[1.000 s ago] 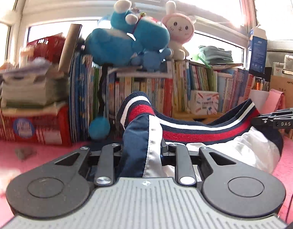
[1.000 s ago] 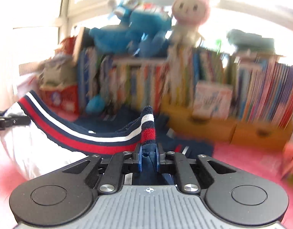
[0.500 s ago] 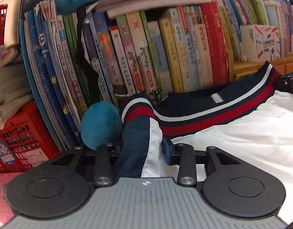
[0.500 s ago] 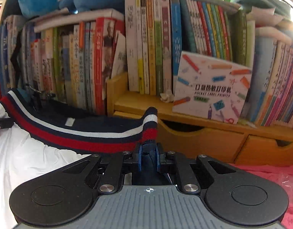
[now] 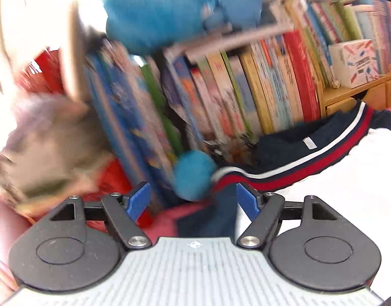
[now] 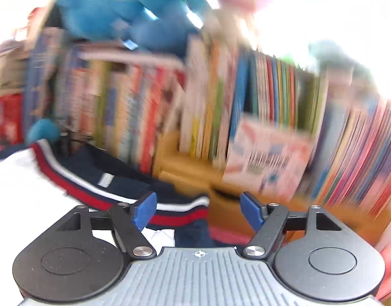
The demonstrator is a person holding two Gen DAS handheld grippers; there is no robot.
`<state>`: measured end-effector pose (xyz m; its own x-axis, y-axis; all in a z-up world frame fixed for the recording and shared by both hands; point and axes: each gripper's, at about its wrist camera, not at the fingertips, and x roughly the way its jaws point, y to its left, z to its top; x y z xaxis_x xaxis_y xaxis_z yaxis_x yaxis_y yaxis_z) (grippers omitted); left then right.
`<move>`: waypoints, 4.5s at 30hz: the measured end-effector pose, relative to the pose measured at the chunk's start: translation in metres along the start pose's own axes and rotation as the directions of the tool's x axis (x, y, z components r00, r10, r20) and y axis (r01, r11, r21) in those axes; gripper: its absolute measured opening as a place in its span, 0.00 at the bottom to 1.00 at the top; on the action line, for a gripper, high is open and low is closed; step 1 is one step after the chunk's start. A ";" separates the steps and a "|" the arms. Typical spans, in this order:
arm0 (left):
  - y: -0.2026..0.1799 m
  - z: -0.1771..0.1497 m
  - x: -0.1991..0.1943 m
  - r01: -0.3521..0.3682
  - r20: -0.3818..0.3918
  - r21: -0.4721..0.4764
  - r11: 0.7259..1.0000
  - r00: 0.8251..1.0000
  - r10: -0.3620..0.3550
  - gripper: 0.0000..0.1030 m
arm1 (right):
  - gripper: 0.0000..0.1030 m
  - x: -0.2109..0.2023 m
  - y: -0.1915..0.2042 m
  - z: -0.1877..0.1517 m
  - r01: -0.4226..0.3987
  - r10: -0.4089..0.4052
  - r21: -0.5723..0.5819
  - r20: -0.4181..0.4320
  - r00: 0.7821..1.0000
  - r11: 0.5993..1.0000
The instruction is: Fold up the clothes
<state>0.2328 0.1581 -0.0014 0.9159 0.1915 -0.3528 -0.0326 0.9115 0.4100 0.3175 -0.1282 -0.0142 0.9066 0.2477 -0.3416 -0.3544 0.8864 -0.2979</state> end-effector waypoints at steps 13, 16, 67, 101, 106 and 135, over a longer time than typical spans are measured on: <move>-0.089 -0.054 -0.055 0.141 -0.148 0.021 0.990 0.980 -0.137 0.69 | 0.33 -0.095 0.100 -0.031 -0.395 0.389 -0.003 -0.160 0.907 0.919; -0.077 -0.065 -0.045 0.008 -0.167 0.065 0.998 0.986 0.003 0.69 | 0.29 -0.072 0.094 -0.036 -0.342 0.358 0.107 -0.218 0.908 0.933; 0.002 -0.085 -0.046 -0.086 -0.209 -0.195 0.977 0.977 0.044 0.80 | 0.49 -0.082 -0.036 -0.085 0.117 -0.107 0.033 -0.215 0.971 0.993; -0.095 -0.099 -0.043 0.079 -0.092 0.736 0.672 0.996 -0.017 0.06 | 0.13 -0.054 0.111 -0.098 -0.074 0.007 -0.811 -0.086 0.996 0.581; -0.098 -0.091 -0.046 0.024 -0.059 0.714 0.700 0.998 0.025 0.04 | 0.09 -0.036 0.076 -0.125 -0.021 -0.133 -0.825 -0.116 0.984 0.565; -0.021 -0.192 -0.260 -0.020 -0.286 0.505 0.863 0.940 0.189 0.18 | 0.22 -0.309 0.037 -0.216 0.085 -0.218 -0.594 -0.155 0.964 0.800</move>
<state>-0.0815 0.1595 -0.0798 0.7401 0.4561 -0.4942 0.1558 0.5987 0.7857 -0.0255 -0.2567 -0.1123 0.9154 -0.0152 -0.4022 -0.3420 0.4975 -0.7972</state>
